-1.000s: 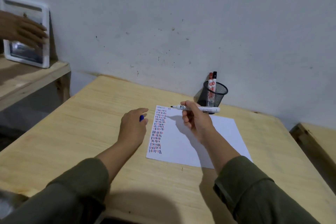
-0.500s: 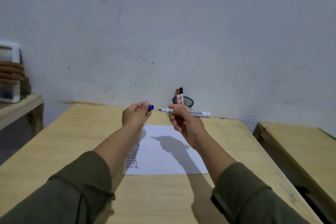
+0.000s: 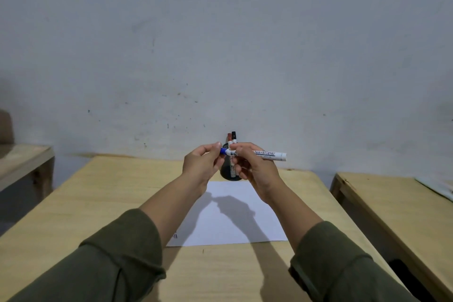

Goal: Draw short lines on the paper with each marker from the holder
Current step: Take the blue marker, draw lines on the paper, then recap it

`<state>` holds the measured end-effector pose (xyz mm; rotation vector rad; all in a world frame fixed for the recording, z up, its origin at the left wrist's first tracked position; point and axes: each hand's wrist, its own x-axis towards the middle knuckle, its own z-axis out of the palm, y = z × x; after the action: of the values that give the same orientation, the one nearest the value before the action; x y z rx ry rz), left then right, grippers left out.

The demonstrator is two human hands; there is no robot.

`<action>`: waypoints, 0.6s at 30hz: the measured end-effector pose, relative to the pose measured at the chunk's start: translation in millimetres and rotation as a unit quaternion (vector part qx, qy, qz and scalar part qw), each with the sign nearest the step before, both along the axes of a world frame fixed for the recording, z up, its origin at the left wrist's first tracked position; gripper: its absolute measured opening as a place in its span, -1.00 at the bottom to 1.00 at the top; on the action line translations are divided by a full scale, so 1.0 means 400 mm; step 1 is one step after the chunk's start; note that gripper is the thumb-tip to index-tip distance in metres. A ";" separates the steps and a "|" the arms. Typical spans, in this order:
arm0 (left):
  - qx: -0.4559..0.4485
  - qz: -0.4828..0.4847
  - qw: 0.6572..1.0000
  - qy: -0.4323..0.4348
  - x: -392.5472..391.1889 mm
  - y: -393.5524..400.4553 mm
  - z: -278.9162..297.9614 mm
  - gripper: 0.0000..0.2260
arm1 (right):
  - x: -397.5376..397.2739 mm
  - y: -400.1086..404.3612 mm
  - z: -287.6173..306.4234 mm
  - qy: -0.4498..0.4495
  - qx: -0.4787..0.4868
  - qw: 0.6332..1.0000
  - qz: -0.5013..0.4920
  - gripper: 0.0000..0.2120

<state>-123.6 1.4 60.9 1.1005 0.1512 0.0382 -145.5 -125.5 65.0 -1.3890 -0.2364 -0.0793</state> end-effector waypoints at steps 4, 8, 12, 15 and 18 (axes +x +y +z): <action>-0.010 -0.030 0.999 0.030 -0.009 0.004 0.009 -0.89 | -0.008 -0.011 0.006 -0.032 -0.074 0.997 -0.005 -0.85; -0.023 -0.029 0.999 0.037 -0.014 0.000 0.014 -0.93 | -0.013 -0.009 0.009 -0.037 -0.078 0.996 -0.005 -0.82; -0.012 -0.002 1.000 0.024 -0.011 -0.027 0.006 -0.93 | 0.001 -0.005 -0.012 0.007 0.022 1.000 -0.018 -0.81; 0.020 0.019 0.999 0.019 -0.012 -0.039 -0.021 -0.92 | -0.001 0.012 -0.049 0.058 0.112 0.992 -0.031 -0.81; 0.033 0.018 0.999 0.014 -0.016 -0.030 -0.037 -0.93 | -0.011 0.019 -0.069 0.073 0.121 0.990 -0.017 -0.83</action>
<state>-129.8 -10.5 46.2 1.1645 0.1970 0.0602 -149.8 -117.8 37.5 -1.1517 -0.0777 -0.0317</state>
